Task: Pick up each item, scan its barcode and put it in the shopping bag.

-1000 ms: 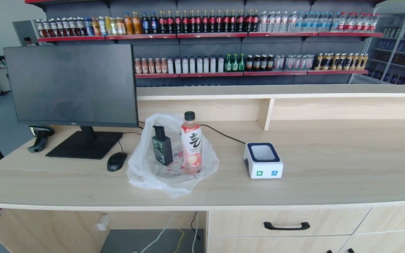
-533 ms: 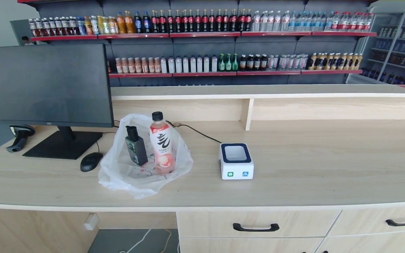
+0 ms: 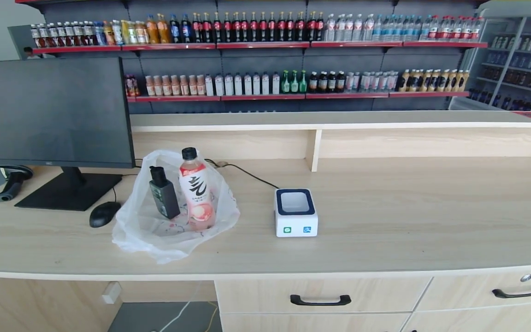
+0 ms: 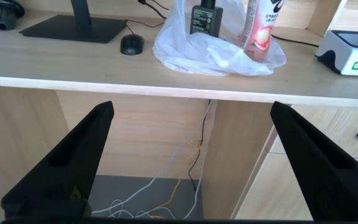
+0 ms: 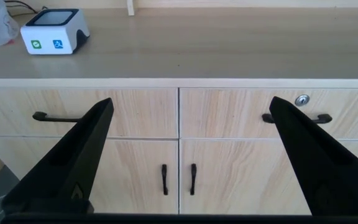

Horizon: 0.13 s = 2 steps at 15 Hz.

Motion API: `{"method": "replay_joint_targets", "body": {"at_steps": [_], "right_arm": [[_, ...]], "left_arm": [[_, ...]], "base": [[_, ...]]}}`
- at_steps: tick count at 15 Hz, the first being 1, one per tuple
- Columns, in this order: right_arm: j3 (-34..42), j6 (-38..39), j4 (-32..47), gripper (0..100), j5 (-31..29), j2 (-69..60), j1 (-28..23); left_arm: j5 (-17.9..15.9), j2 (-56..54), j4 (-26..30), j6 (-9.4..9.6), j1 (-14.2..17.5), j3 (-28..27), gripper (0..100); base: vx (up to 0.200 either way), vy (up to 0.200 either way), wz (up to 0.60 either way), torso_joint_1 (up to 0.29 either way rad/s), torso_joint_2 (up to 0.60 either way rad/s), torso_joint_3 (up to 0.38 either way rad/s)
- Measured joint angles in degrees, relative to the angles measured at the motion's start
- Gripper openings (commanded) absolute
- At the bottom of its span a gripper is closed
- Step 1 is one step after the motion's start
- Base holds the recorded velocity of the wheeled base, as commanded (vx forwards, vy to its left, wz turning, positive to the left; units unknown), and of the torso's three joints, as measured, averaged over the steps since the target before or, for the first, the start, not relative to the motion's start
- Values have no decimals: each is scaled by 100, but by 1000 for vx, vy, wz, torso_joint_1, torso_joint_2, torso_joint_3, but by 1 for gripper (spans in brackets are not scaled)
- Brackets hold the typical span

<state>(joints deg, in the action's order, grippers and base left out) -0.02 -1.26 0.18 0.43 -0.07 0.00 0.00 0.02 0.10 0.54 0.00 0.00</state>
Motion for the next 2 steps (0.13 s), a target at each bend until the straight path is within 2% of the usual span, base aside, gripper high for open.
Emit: {"method": "replay_joint_targets", "body": {"at_steps": [2], "right_arm": [[2,13,0,100,-2,0,10]], "left_arm": [[0,0,0,0,10,0,100]], "base": [[0,0,0,0,0,0]]}}
